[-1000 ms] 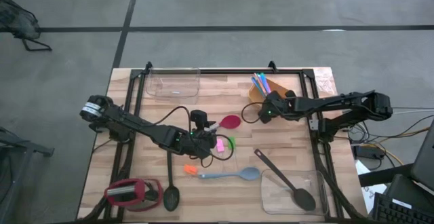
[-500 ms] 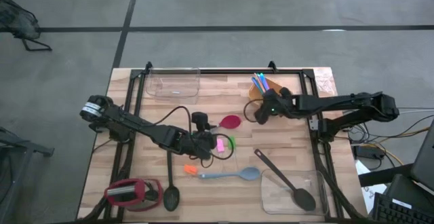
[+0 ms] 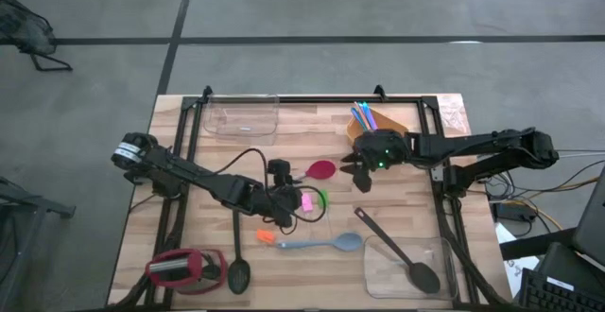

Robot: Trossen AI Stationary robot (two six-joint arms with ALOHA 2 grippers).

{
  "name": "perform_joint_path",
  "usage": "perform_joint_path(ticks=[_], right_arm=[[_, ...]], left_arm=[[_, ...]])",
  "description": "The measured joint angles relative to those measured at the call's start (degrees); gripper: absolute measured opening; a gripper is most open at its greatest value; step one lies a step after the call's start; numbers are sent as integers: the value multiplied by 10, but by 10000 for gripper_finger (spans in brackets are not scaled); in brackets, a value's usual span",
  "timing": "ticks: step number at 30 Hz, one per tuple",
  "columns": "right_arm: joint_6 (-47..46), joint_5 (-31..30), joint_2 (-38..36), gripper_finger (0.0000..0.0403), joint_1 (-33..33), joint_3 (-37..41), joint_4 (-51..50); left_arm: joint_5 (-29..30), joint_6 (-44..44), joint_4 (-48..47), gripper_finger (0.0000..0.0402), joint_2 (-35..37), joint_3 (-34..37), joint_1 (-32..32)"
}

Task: Pick & Place Kitchen Items
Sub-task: Put the red serving spoon into the bottom transparent bin

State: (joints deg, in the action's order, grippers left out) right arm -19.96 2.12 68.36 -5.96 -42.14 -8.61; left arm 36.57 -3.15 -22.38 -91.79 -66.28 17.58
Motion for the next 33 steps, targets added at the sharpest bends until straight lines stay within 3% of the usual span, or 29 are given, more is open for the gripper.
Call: perform_joint_path(ticks=[7,23,33], right_arm=[[31,-50,0,159,32,6,61],[45,-53,1,109,80,19,122],[46,-53,1,82,80,22,124]], left_arm=[[0,57,-72,186,0,3,-3],[-13,136,-38,186,0,86,-57],[-73,137,27,186,0,120,-104]])
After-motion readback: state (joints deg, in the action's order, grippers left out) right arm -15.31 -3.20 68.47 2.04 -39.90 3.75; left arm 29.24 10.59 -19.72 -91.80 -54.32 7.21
